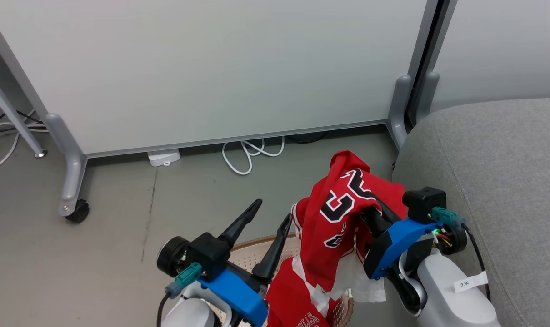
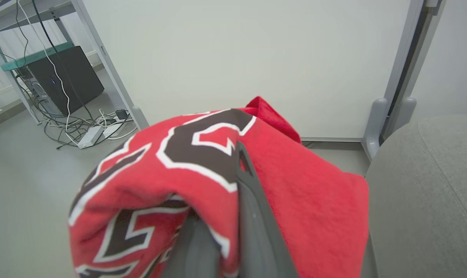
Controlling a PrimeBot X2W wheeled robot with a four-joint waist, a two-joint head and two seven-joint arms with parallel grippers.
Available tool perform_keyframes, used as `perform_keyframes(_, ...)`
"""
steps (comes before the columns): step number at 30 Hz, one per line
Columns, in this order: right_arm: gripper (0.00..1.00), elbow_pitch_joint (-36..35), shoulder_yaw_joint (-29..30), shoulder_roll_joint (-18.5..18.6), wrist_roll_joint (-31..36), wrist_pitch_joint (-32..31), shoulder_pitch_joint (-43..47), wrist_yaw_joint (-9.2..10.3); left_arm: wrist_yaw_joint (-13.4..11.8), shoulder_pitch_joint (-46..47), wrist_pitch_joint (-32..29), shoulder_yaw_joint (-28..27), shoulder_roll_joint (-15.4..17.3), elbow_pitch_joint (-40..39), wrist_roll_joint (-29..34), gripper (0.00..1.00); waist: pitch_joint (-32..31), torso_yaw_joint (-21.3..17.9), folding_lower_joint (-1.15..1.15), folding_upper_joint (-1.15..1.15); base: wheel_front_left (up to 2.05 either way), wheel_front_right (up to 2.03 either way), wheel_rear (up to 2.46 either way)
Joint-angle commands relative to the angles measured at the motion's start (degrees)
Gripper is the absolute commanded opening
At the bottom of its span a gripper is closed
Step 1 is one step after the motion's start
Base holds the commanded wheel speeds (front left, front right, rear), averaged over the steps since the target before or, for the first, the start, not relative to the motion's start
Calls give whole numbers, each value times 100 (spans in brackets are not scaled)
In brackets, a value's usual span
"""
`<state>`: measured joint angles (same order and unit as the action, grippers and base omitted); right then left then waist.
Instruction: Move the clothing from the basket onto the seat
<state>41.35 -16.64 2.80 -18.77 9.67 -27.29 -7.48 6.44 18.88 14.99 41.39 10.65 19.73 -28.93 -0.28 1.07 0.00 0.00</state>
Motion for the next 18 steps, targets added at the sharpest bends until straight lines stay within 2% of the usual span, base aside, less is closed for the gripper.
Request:
perform_keyframes(1, 0, -43, 18, 18, 31, 1, 70, -3, 38, -185, 28, -175, 35, -96, 122, 100, 4, 1, 0, 0, 0, 0, 0)
perform_keyframes(10, 0, -108, 122, 17, 85, -43, 126, -3, 99, -1013, 29, -1277, -107, -426, 587, 100, 43, 29, 0, 0, 0, 0, 0)
perform_keyframes(18, 0, -134, 153, 18, 89, -72, 126, -3, 103, -1200, 29, -1542, -209, -465, 784, 100, 51, 78, 0, 0, 0, 0, 0)
